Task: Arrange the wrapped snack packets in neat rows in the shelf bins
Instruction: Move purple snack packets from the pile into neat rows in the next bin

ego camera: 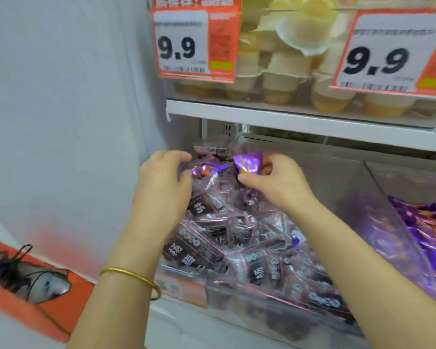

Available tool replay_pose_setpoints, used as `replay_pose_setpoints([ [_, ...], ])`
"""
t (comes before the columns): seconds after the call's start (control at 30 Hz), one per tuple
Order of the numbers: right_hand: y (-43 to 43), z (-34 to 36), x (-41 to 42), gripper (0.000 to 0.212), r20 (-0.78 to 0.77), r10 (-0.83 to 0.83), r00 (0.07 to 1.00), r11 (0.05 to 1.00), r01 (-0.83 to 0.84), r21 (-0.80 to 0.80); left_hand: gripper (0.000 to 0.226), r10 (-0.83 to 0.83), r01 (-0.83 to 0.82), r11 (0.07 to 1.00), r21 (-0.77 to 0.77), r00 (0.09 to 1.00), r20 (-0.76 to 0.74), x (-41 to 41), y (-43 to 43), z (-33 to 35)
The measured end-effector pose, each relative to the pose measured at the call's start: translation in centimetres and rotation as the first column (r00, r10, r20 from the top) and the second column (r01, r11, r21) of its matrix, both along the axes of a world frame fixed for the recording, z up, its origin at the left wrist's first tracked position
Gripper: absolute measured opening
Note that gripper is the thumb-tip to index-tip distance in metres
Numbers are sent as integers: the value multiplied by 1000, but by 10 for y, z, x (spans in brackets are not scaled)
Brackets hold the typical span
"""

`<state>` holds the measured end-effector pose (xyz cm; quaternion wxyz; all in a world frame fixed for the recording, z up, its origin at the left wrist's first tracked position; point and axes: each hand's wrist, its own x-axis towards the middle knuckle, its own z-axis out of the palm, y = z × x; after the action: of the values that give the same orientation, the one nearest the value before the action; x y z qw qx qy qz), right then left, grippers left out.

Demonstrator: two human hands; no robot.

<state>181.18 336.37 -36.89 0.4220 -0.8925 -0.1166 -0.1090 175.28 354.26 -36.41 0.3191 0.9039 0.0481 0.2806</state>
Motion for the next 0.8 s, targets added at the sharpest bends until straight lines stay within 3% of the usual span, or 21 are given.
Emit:
replay_pose_setpoints([
  [0.07,8,14,-9,19,68,80,994,981,-91,171,36,-3,12,999,43,980,-200,0,9,1],
  [0.13,21,24,-15,20,127,193,973,960,-214,180,36,-41,89,986,138,948,-315,-1,9,0],
  [0.2,35,29,-16,19,139,309,941,950,-312,1,33,-56,155,963,222,917,-396,-4,7,-1],
  [0.3,46,32,-12,28,68,356,932,855,-296,-426,25,-61,174,960,221,896,-440,-8,6,-1],
  [0.4,44,35,-7,30,-4,355,935,807,-309,-504,31,-105,185,971,151,897,-429,-11,7,-1],
  [0.53,33,37,-7,32,-81,385,920,823,-381,-421,56,-248,257,966,-18,909,-334,-12,8,1],
  [0.6,28,37,-10,31,-92,418,904,843,-423,-332,58,-262,255,965,-61,927,-268,-11,9,1],
  [0.73,22,33,-13,24,-152,390,908,921,-389,33,40,-196,167,956,-241,976,-98,-11,12,1],
  [0.8,17,28,-14,19,-202,377,904,913,-327,242,29,-106,93,933,-347,994,-18,-11,14,1],
])
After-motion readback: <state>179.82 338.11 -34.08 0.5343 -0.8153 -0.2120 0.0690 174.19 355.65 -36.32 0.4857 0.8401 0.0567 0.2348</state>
